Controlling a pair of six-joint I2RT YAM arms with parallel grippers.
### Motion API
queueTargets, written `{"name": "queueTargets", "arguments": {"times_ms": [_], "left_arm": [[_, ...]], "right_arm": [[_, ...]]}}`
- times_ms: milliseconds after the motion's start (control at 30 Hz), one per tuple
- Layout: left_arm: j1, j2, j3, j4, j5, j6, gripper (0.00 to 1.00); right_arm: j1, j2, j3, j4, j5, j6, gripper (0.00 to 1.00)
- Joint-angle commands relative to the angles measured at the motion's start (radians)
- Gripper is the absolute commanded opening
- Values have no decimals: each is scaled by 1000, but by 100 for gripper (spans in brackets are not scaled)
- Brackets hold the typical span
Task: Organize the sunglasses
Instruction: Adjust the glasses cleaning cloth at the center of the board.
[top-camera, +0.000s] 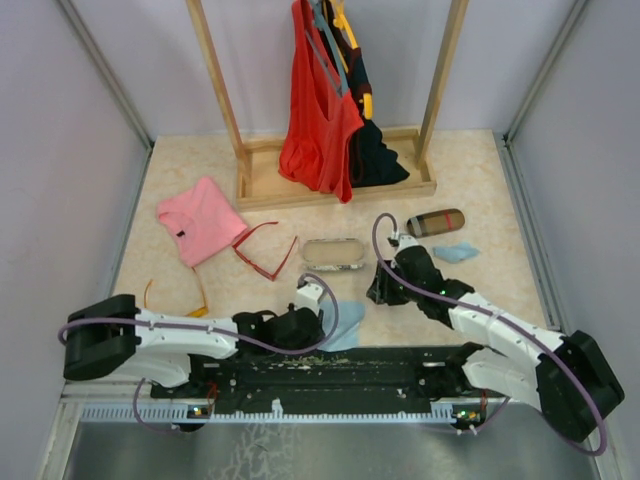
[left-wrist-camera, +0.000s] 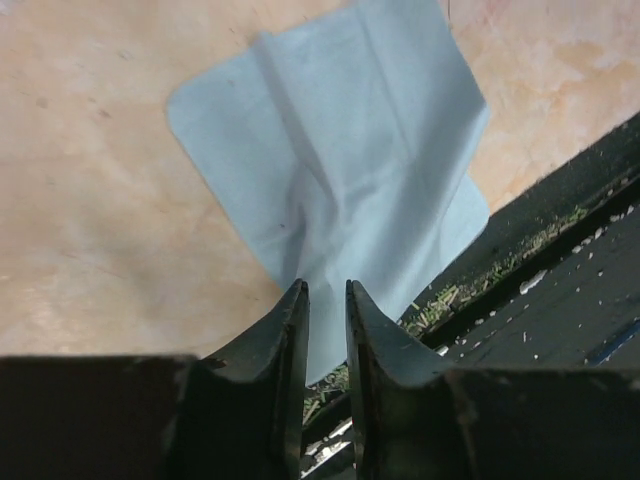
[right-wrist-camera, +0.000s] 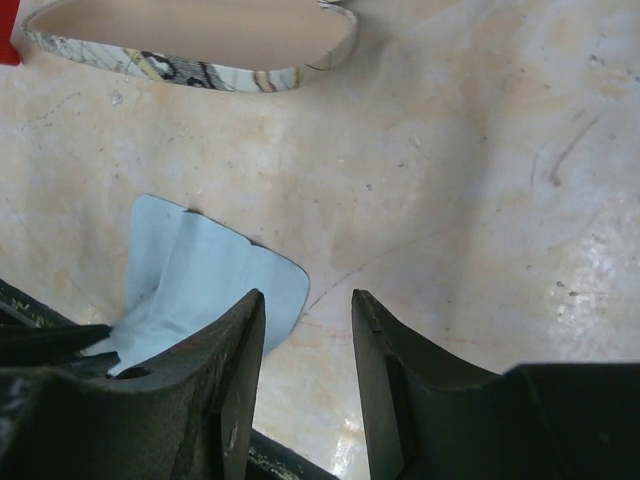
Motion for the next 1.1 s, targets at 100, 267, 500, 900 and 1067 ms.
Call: {"name": "queueTargets", "arguments": {"times_ms": [100, 267, 500, 900, 1067], "left_arm": [[102, -150, -2, -82, -52, 71, 31], [187, -184, -7, -78, -16, 117, 32], [246, -185, -13, -45, 43, 164, 38], [269, -297, -88, -73, 10, 115, 37], [272, -344, -108, -94, 3, 109, 37]], "right_arm": [[122, 134, 173, -73, 110, -76, 41], [212, 223, 242, -140, 230, -61, 42], [269, 304, 288, -201, 304, -18, 43], [336, 425, 373, -260, 339, -24, 45], [350, 476, 400, -276, 354, -31, 45]]}}
